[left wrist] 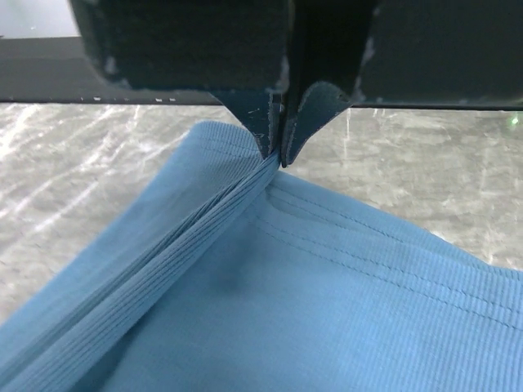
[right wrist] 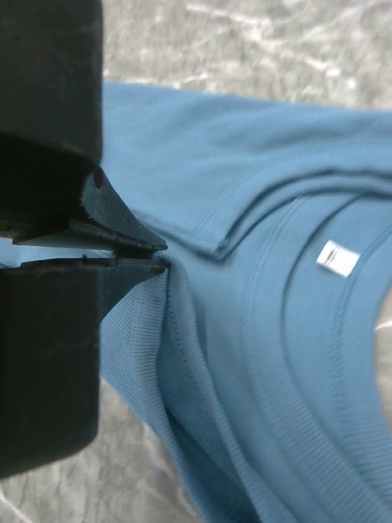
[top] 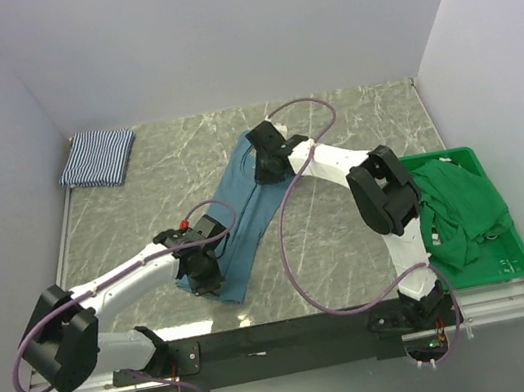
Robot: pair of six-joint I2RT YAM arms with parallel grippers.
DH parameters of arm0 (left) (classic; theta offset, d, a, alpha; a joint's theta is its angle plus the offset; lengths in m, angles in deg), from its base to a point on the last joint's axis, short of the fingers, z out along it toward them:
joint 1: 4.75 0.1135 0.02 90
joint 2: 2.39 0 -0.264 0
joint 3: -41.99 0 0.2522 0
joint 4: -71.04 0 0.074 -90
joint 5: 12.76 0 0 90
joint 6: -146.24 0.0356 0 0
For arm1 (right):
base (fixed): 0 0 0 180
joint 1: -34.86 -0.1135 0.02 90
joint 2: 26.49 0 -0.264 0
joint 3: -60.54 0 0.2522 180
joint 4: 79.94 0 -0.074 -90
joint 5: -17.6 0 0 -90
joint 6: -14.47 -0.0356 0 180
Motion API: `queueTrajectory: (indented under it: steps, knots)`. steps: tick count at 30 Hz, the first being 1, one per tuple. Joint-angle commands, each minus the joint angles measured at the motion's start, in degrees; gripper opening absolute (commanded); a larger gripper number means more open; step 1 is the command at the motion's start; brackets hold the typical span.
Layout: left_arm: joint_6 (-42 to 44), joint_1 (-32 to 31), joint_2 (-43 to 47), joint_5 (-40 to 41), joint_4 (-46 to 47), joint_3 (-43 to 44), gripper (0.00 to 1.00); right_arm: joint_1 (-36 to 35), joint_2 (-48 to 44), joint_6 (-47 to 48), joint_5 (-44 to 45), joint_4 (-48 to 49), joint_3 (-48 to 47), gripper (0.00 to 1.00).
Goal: Fold and stack the tank tops
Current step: Fold the tank top
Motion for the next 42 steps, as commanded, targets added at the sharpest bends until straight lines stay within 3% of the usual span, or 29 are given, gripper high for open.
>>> queueTrajectory:
  steps: [1, 7, 15, 22, 27, 35, 42]
  knots:
    - [1.72, 1.14, -1.48, -1.46, -1.74, 1.05, 0.0, -0.19, 1.72, 1.37, 2.24, -0.33, -4.48, 0.0]
    - [2.34, 3.25, -1.92, -2.17, -1.74, 1.05, 0.0, -0.46, 4.09, 1.99, 1.98, -0.86, -6.77, 0.01]
    - [4.44, 7.21, -2.45, -3.05, -1.91, 1.67, 0.0, -0.81, 5.41, 2.69, 1.63, -0.34, -6.95, 0.19]
    - [5.94, 9.23, -3.41, -3.66, -3.75, 5.52, 0.01, -0.81, 4.45, 3.57, 2.07, -0.07, -6.77, 0.25]
    - [6.38, 9.76, -4.12, -4.1, -3.5, 5.36, 0.08, -0.81, 3.74, 3.57, 2.07, 0.45, -6.68, 0.27]
    - [5.68, 12.04, -3.07, -4.63, -3.58, 4.04, 0.22, -0.81, 2.51, 4.45, 1.45, 1.25, -7.3, 0.41]
    - [6.91, 14.85, -0.87, -0.79, -5.69, 6.32, 0.34, -0.63, 0.84, 5.24, 1.98, 1.69, -8.61, 0.45]
